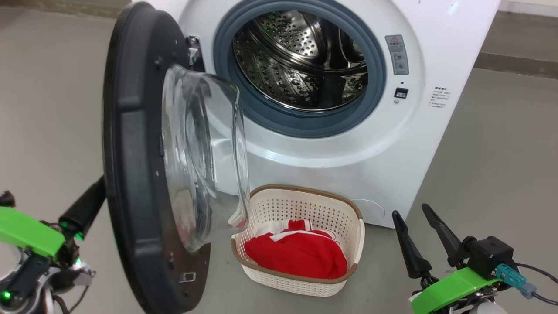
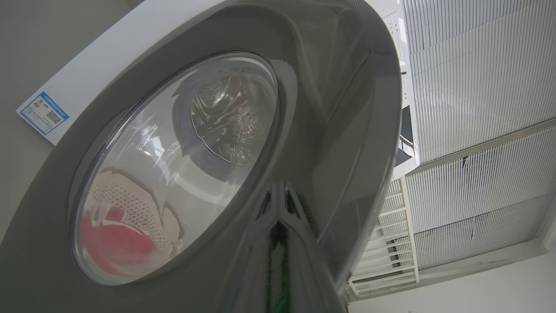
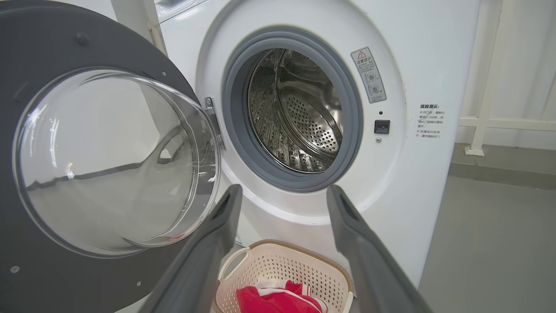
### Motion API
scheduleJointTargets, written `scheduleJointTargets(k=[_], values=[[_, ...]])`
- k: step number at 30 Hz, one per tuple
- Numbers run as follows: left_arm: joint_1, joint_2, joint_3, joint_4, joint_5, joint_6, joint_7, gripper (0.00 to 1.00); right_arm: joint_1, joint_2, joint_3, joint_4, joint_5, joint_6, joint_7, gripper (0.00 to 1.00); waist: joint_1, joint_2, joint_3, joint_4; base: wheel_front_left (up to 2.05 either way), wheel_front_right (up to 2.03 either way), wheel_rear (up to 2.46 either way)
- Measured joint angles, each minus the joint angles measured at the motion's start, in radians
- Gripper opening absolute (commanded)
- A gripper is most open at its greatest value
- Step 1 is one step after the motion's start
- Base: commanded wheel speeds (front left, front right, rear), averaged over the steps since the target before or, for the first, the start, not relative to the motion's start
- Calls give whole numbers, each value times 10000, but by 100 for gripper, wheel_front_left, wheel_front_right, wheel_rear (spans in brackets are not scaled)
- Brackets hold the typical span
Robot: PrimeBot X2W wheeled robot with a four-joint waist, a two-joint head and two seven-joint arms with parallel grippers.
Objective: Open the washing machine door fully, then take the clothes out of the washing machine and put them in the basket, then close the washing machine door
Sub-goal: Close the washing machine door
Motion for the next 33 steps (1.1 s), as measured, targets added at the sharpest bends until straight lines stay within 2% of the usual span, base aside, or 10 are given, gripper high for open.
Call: scheduleJointTargets(k=[19, 32, 33], values=[[1030, -12, -1728, -234, -1680, 86, -1317, 0, 49, 58, -2, 36, -2, 2, 0, 100, 0, 0, 15, -751, 0, 0, 0], [1371, -15, -1845, -184, -2261, 69, -1918, 0, 59, 59, 0, 71, -2, 0, 0, 100, 0, 0, -137, -986, 0, 0, 0], [1393, 12, -1870, -203, -2117, -40, -2063, 13, 61, 59, 0, 71, -2, 0, 0, 100, 0, 0, -147, -989, 0, 0, 0]])
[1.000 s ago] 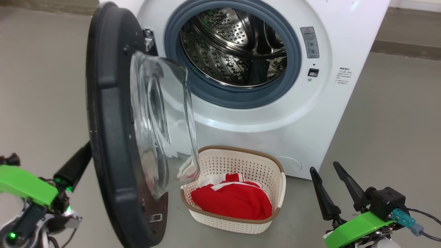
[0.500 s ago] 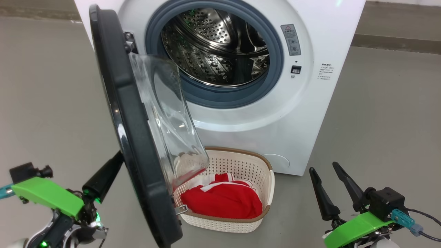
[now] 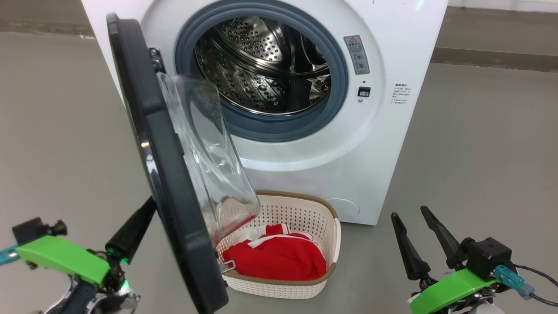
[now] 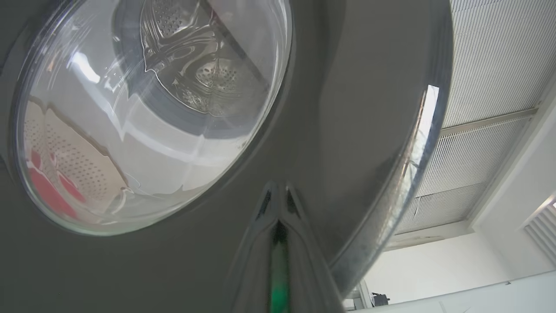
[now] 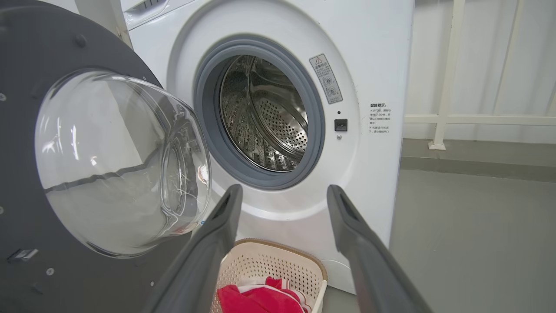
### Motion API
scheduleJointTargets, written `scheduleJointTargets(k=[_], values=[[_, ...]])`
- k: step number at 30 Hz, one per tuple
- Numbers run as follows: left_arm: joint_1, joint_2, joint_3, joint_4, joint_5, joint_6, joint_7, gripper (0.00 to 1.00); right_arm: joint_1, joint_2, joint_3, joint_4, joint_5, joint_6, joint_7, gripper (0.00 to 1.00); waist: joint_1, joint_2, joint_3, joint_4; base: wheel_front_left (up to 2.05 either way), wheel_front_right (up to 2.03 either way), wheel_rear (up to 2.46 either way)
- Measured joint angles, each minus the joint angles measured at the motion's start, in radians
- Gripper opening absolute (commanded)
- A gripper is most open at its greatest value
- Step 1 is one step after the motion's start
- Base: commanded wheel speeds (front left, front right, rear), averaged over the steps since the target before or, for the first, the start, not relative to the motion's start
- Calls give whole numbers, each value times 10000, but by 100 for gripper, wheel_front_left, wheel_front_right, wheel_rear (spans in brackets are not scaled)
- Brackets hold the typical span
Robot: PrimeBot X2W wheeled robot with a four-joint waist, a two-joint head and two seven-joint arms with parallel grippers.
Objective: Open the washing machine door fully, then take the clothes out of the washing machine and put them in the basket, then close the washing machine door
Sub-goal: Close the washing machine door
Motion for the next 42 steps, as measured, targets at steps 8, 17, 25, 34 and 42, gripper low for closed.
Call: scheduleJointTargets(k=[8, 17, 25, 34, 42], values=[[675, 709, -546, -50, 3419, -1241, -2372, 100, 31, 15, -10, 0, -10, 2, 0, 100, 1, 0, 6, 24, 0, 0, 0], [1196, 1524, -1120, 326, 6968, -2104, -5641, 100, 130, 58, -27, -4, -10, 0, 0, 100, 1, 0, 98, 125, 0, 0, 0], [1662, 1833, -1843, 1344, 10071, -1894, -8086, 100, 131, 61, -29, -23, -73, 0, 0, 100, 0, 0, 135, 99, 0, 0, 0], [1979, 1162, -1151, 1939, 11164, -1712, -8238, 100, 132, 54, -27, -94, -307, 0, 0, 100, 1, -1, 148, 47, 0, 0, 0], [2299, 485, -405, 2226, 11973, -2015, -8238, 100, 132, 56, -29, -173, -368, 0, 0, 100, 1, -1, 171, 6, 0, 0, 0]])
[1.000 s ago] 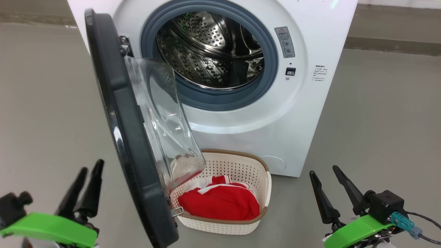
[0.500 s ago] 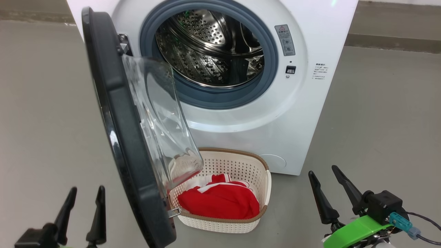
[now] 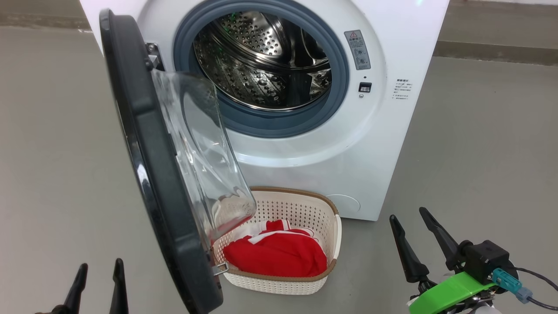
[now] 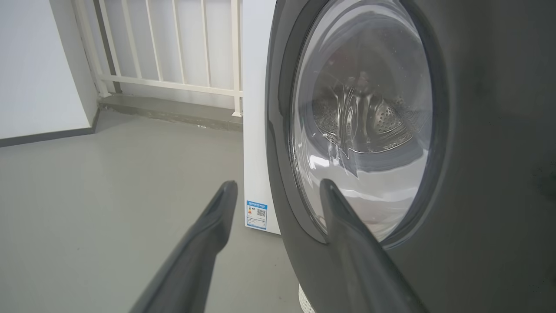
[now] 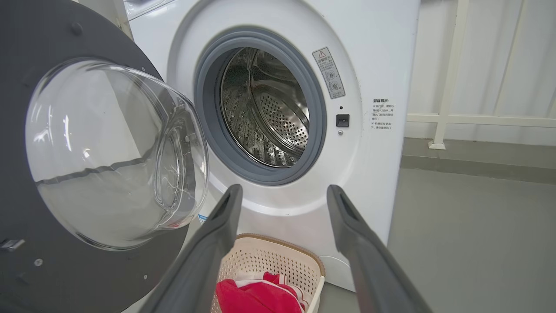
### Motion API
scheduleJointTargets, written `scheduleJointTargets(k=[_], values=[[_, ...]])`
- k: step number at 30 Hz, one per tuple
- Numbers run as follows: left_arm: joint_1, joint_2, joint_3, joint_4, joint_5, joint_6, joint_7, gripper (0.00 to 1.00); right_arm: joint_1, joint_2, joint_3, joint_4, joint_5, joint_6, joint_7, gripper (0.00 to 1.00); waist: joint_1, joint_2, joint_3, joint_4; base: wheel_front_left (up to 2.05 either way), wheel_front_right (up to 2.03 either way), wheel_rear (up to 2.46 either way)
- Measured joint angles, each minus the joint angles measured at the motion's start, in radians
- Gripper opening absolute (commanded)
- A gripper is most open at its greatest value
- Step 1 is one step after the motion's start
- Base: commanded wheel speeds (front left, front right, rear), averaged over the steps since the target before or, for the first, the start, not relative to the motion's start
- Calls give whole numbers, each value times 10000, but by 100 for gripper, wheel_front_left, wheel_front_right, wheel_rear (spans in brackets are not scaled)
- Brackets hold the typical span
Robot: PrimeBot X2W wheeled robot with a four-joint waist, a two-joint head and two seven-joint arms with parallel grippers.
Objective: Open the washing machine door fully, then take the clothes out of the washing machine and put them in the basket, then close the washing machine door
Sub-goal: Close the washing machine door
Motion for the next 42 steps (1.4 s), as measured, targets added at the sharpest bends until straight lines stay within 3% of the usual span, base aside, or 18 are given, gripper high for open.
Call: scheduleJointTargets(k=[15, 35, 36, 37, 38, 42], values=[[0, -368, 587, 205, 523, -334, 0, 100, 25, 2, 6, 0, 2, 2, 0, 100, 0, 0, -85, -19, 0, 0, 0], [0, -470, 633, 424, 662, -424, 0, 100, 60, -4, 6, -2, 4, 0, 0, 100, 0, 0, -111, 1, 0, 0, 0], [-1, -477, 640, 491, 642, -424, 0, 43, 61, -4, 6, -2, 4, 0, 0, 100, 0, 0, -113, 7, 0, 0, 0], [-6, -489, 667, 558, 619, -422, 0, 8, 61, -6, 6, 0, 4, 2, 0, 100, -1, 0, -114, 13, 0, 0, 0], [-15, -489, 679, 642, 619, -405, 0, 0, 61, -6, 6, 0, 4, 2, 0, 100, 0, 0, -117, 20, 0, 0, 0], [-429, -529, 884, 951, -525, -324, 90, 0, 64, -10, 6, 2, 19, 0, 0, 100, 0, 0, -141, 74, 0, 0, 0]])
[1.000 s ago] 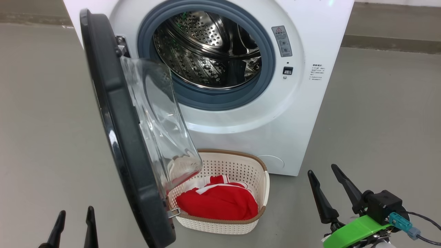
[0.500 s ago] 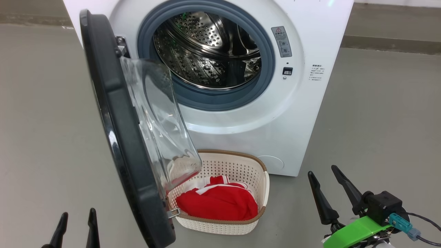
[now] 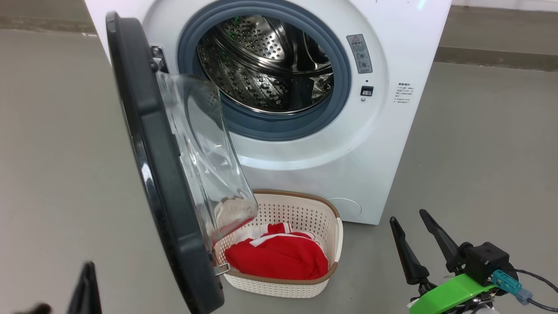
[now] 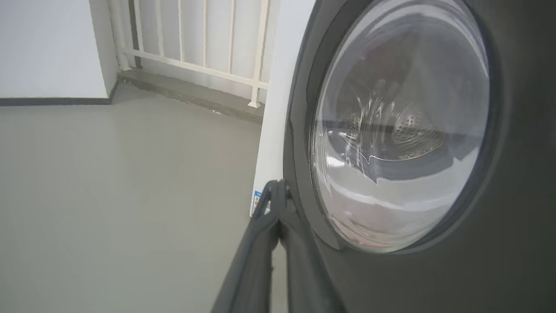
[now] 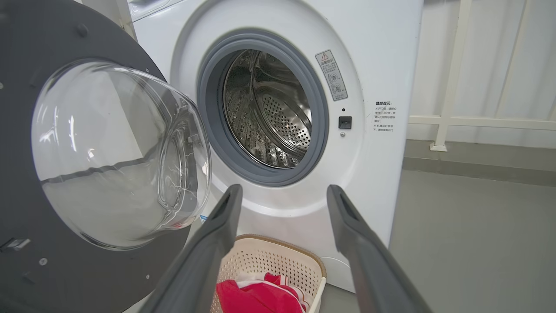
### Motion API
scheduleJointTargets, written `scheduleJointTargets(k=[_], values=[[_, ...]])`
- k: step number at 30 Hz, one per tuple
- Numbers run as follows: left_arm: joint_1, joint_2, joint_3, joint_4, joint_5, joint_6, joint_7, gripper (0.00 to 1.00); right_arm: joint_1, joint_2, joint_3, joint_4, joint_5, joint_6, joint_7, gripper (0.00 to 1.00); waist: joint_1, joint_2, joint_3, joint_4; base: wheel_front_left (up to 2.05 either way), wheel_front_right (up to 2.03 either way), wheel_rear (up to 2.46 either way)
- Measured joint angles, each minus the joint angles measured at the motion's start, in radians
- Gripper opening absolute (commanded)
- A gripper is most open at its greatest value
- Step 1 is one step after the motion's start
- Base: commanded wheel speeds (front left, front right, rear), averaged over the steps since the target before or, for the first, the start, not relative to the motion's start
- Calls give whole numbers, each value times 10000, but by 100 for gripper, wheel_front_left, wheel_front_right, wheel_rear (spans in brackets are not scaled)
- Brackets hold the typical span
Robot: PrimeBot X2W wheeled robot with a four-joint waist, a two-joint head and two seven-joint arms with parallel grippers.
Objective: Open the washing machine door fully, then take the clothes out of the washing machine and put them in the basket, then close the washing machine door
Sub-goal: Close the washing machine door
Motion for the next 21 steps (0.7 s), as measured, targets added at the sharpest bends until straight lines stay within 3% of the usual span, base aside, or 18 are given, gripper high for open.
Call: scheduleJointTargets(k=[4, 5, 6, 7, 8, 11, 17, 21], values=[[-1044, -4, 77, -349, -3241, 63, 869, 0, 2, 0, 13, 10, 77, 0, 0, 100, 0, 0, -43, 19, 0, 0, 0], [-1044, -4, 77, -349, -3241, 63, 869, 0, 2, 0, 13, 10, 77, 0, 0, 100, 0, 0, -43, 19, 0, 0, 0], [-1429, -4, 73, -826, -5300, 307, 1413, 0, 2, 0, 25, 12, 84, 0, 0, 100, 0, -1, -55, 0, 0, 0, 0], [-1429, -4, 73, -826, -5300, 307, 1413, 0, 2, 0, 25, 12, 84, 0, 0, 100, 0, -1, -55, 0, 0, 0, 0], [-1563, -12, 69, -1108, -6270, 464, 1641, 0, 2, 2, 33, 13, 88, 0, 0, 100, 0, 0, -59, -16, 0, 0, 0], [-1823, -36, 117, -2042, -8498, 1212, 2328, 0, 3, 6, 42, 23, 151, 0, 0, 100, 0, 0, -65, -88, 0, 0, 0], [-1929, -36, -255, -3933, -11639, 2876, 4086, 0, 6, 13, 10, 42, 205, 0, 0, 100, 0, 0, -50, -271, 0, 0, 0], [-1793, -58, -464, -4794, -12276, 3613, 4652, 0, 5, 25, 10, 56, 353, 0, 0, 100, 0, 0, 0, -399, 0, 0, 0]])
